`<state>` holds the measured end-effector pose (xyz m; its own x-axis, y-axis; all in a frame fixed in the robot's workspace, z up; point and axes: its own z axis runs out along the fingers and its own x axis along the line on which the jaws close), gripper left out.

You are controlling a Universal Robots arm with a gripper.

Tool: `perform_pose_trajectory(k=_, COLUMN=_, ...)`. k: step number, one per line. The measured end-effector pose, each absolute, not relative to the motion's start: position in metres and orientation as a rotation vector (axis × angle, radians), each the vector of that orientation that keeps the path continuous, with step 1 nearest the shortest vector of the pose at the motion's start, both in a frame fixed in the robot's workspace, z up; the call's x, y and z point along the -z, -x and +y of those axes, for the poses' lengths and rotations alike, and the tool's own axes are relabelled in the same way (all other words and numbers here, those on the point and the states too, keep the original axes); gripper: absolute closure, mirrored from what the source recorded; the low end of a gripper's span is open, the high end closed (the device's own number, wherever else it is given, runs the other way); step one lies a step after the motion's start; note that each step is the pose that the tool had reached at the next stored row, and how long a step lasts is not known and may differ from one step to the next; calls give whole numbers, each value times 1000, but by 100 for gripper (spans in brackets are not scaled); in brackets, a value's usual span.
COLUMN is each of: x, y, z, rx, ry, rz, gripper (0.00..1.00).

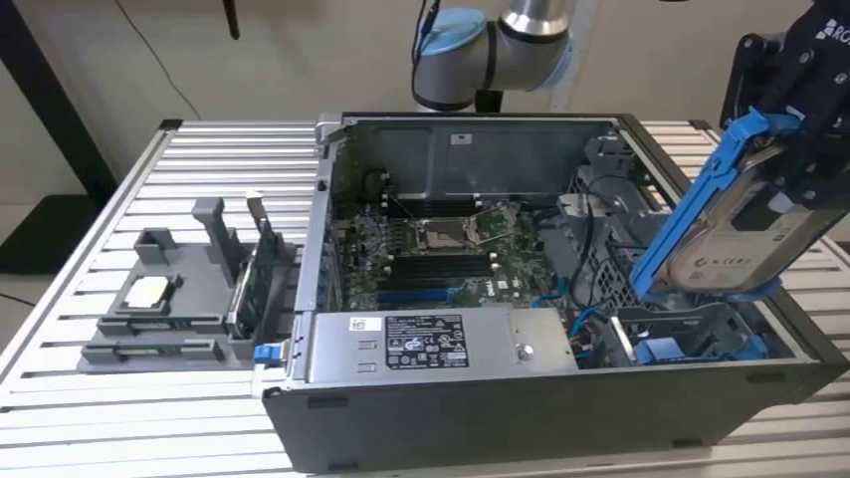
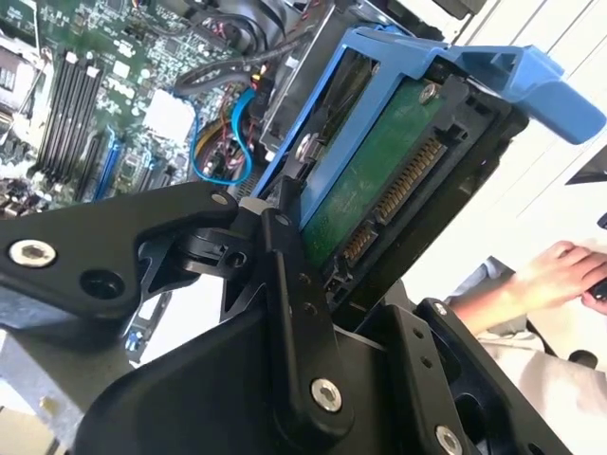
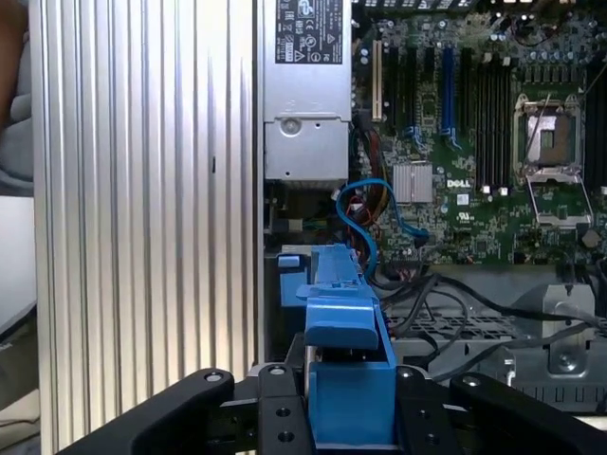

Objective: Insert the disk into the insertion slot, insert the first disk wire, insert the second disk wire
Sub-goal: 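Insert the disk into the insertion slot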

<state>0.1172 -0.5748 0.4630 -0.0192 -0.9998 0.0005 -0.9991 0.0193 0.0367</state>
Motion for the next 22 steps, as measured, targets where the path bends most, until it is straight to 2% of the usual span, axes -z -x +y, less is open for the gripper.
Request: perform_pose_trajectory(k=22, x=-423, y=-127, z=-575, rx=40, ry=-2182, rz=-2224, gripper=67)
